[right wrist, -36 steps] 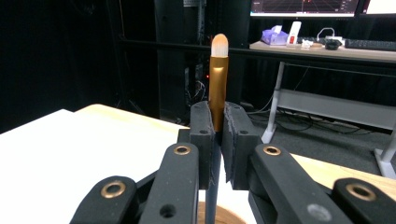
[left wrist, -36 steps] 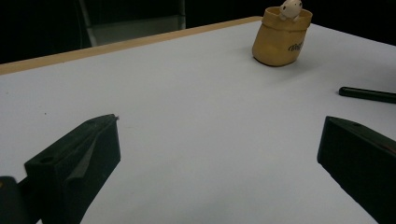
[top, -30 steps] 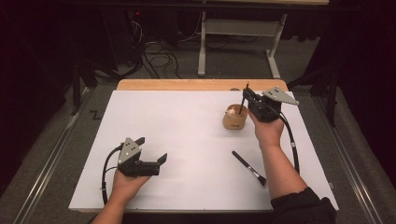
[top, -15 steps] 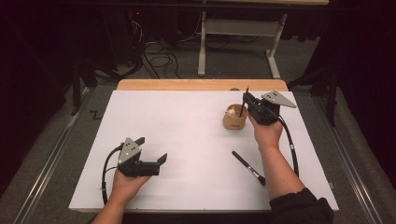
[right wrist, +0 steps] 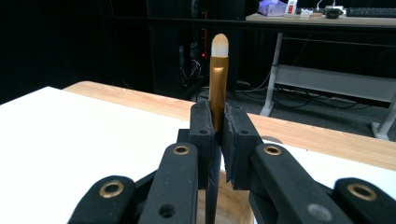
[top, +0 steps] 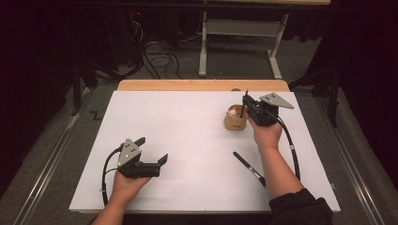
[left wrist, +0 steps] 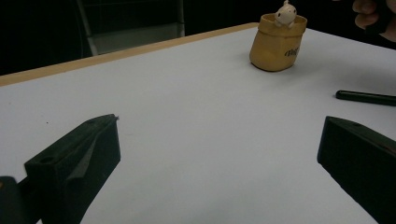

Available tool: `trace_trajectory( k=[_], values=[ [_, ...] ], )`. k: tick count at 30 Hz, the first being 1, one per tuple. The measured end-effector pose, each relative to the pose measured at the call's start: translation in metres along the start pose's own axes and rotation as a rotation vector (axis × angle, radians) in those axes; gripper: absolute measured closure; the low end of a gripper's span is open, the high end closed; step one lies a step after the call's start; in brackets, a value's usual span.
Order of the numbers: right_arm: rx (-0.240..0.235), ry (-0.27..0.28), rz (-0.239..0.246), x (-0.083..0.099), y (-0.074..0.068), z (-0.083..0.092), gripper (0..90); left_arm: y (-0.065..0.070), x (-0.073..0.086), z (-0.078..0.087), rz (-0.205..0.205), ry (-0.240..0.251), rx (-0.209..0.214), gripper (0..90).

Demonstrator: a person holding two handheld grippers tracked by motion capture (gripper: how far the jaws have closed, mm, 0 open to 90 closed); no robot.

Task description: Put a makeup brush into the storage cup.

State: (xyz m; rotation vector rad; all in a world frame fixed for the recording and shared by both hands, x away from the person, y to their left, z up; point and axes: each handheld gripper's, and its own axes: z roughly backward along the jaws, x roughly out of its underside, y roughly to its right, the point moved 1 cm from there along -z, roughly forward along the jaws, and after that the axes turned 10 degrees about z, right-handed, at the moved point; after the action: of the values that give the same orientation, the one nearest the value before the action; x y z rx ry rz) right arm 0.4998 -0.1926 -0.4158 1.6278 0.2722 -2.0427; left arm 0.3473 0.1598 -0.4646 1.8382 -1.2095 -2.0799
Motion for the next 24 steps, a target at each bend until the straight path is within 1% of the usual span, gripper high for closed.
trace_trajectory(
  k=[12,17,18,19,20,21,22,24],
  values=[
    [-0.003,-0.001,-0.007,0.0009,0.0001,-0.0020,84.2,0.0001,0.0009,-0.0003,0.000,-0.007,-0.001,0.4],
    [-0.009,-0.013,-0.017,0.0022,-0.0001,-0.0035,83.3,0.0000,0.0010,-0.0005,0.007,-0.015,0.001,0.4],
    [-0.010,-0.017,-0.023,0.0023,0.0003,-0.0038,77.9,0.0001,0.0016,-0.0006,0.007,-0.025,0.004,0.4],
    [-0.018,-0.020,-0.034,0.0022,0.0012,-0.0046,68.8,0.0006,0.0022,-0.0008,0.004,-0.026,0.003,0.4],
    [-0.011,-0.030,-0.036,0.0019,0.0015,-0.0051,60.9,0.0008,0.0026,-0.0008,0.002,-0.026,0.004,0.4],
    [-0.007,-0.035,-0.038,0.0020,0.0019,-0.0052,55.6,0.0010,0.0028,-0.0009,0.002,-0.026,0.006,0.4],
    [-0.010,-0.041,-0.049,0.0024,0.0035,-0.0054,49.7,0.0009,0.0028,-0.0010,0.001,-0.026,0.005,0.4],
    [-0.012,-0.048,-0.070,0.0036,0.0067,-0.0050,41.1,0.0003,0.0028,-0.0011,0.001,-0.026,0.002,0.4]
  ],
)
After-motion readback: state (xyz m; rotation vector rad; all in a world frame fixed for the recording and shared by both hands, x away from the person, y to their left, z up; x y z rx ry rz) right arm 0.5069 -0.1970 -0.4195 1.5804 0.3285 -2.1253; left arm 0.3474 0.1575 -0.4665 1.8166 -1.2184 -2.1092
